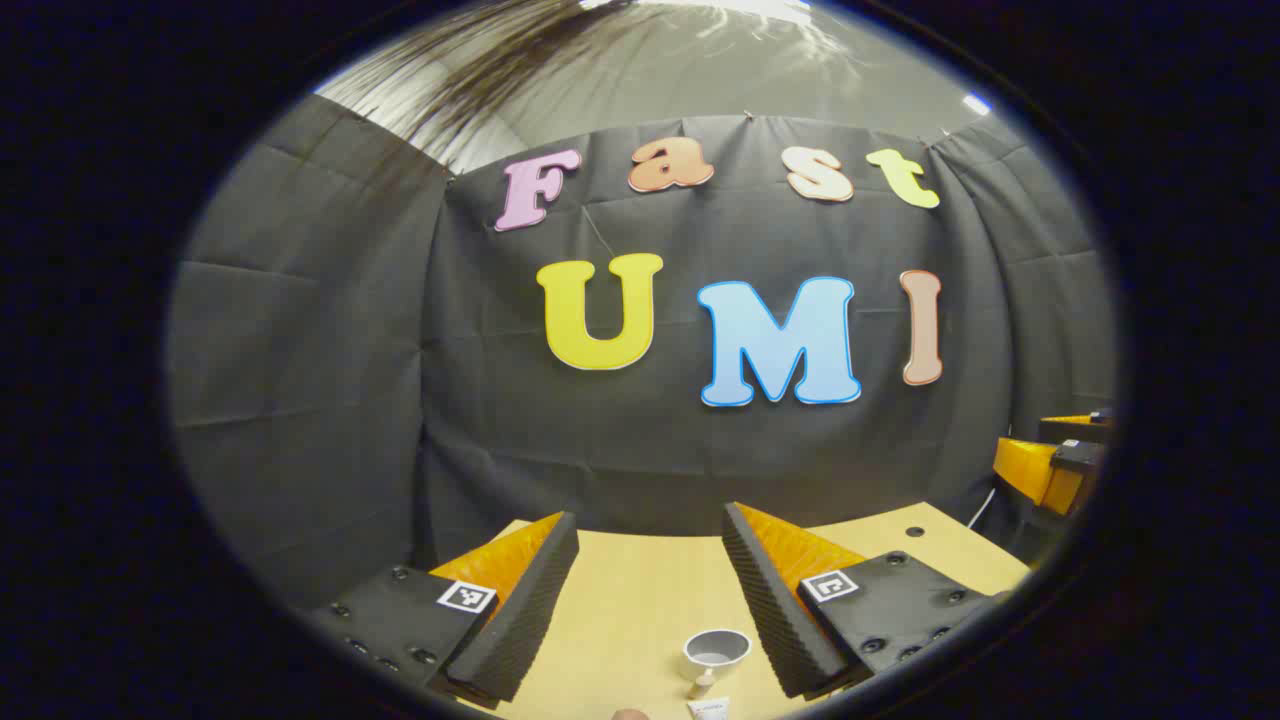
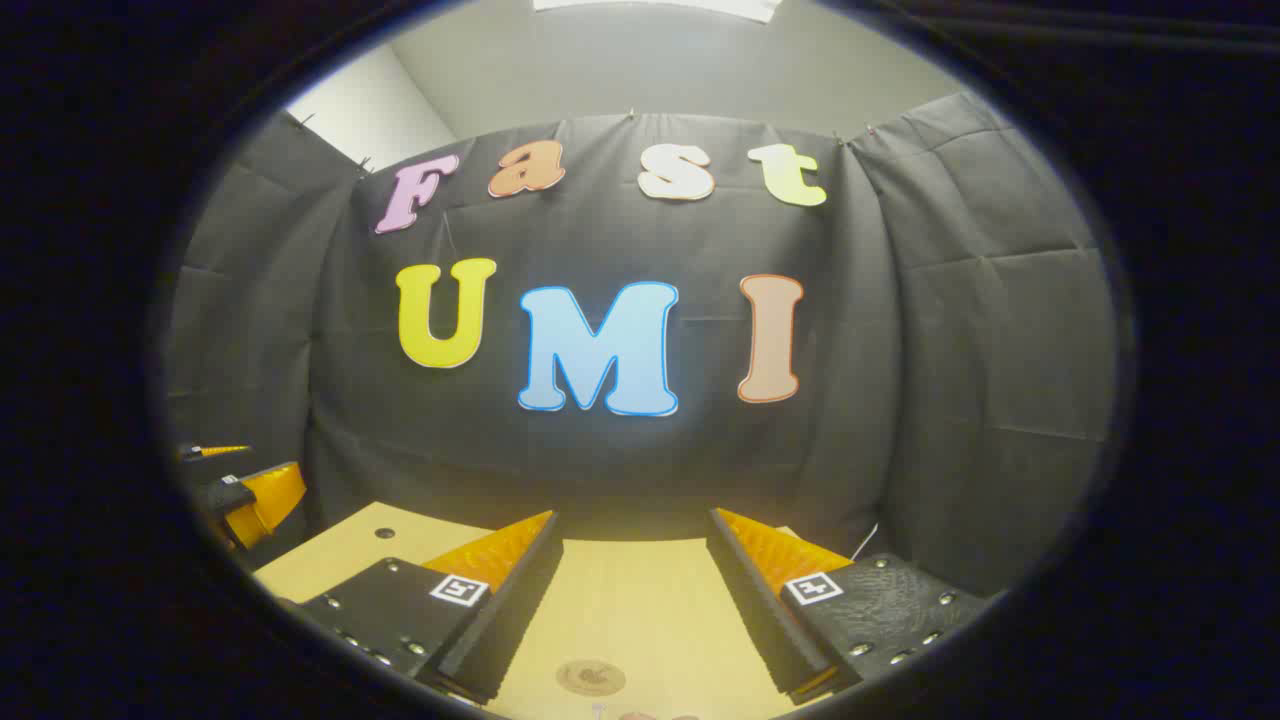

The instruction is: Put the toothbrush and toothpaste on the desktop into the cup, then pick up the cup and place it on the coaster on the desktop.

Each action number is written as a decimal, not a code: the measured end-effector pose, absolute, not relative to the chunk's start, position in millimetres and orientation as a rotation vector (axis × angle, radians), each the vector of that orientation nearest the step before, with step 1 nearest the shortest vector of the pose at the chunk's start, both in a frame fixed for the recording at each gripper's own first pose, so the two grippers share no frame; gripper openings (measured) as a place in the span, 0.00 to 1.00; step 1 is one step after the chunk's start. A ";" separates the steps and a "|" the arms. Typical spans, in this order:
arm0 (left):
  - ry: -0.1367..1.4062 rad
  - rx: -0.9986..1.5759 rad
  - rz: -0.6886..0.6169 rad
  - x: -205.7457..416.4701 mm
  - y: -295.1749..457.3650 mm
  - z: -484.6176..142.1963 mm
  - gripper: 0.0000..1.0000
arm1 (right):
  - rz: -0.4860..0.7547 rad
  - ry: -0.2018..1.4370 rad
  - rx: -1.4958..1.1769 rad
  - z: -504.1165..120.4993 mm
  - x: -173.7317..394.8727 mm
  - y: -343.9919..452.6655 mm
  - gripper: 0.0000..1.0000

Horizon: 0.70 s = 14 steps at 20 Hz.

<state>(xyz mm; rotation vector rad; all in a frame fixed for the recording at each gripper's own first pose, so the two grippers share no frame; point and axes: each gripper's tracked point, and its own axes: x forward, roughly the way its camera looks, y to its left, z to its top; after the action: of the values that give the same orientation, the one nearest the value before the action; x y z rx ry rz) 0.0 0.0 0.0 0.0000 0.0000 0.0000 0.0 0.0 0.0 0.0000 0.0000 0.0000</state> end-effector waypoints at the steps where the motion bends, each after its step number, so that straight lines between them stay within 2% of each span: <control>1: 0.001 0.005 -0.002 -1.7 -3.2 0.2 0.95 | 0.003 0.003 -0.001 0.1 -0.6 -0.2 0.92; 2: 0.003 0.007 -0.002 -3.2 -4.2 1.6 1.00 | 0.004 0.006 -0.001 -1.1 -0.1 0.1 0.92; 3: 0.005 0.005 -0.002 -4.2 -4.8 1.7 0.95 | 0.006 0.010 0.001 -2.1 -0.3 0.3 0.92; 4: 0.007 0.005 -0.004 -4.5 -6.8 0.8 1.00 | 0.009 0.012 0.002 -1.7 -0.6 0.8 0.92; 5: 0.007 0.005 -0.007 -4.8 -8.1 1.6 1.00 | 0.010 0.013 0.003 -2.1 -0.9 0.7 0.92; 6: 0.010 0.007 -0.010 -4.9 -11.0 1.5 0.95 | 0.012 0.013 0.003 -1.8 -1.2 0.7 0.92; 9: 0.019 0.010 -0.031 -3.6 -19.6 -1.2 1.00 | 0.016 0.018 0.008 -3.6 -1.0 1.2 0.92; 10: 0.020 0.009 -0.035 -2.7 -22.9 -1.8 0.89 | 0.018 0.024 0.010 -5.1 -1.7 1.4 0.92; 11: 0.026 0.008 -0.041 -3.1 -26.3 -3.8 0.89 | 0.022 0.032 0.011 -6.4 -1.8 1.8 0.92; 14: 0.053 0.017 -0.053 1.7 -35.9 -14.5 1.00 | 0.039 0.066 0.014 -15.6 -0.2 2.5 0.92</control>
<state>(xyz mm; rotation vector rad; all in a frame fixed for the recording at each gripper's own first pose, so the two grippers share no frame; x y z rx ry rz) 1.7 -35.9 -14.5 0.0165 0.0533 -0.0530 -0.2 2.5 -15.6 0.0143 0.0663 0.0389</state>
